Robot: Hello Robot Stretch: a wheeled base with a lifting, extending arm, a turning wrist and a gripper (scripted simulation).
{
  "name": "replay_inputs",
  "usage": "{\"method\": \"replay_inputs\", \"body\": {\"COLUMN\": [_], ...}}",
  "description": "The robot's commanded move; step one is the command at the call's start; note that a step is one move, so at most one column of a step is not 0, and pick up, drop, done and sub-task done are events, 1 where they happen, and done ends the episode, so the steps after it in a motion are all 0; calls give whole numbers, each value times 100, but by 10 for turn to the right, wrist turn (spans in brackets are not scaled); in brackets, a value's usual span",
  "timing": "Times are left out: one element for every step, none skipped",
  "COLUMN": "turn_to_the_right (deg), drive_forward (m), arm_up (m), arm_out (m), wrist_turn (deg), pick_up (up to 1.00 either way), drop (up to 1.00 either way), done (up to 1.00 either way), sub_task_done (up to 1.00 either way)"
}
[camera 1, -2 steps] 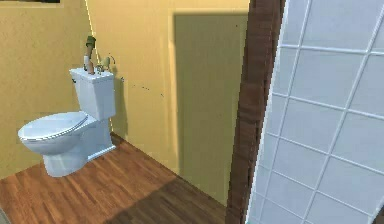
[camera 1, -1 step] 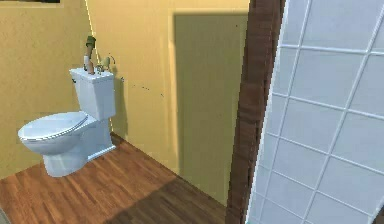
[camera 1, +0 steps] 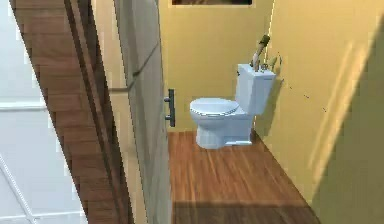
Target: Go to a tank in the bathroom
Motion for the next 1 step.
{"method": "replay_inputs", "body": {"turn_to_the_right": [450], "drive_forward": [0], "arm_up": [0], "arm_out": [0], "wrist_turn": [0], "pick_up": [0], "drop": [0], "done": [0], "sub_task_done": [0]}}
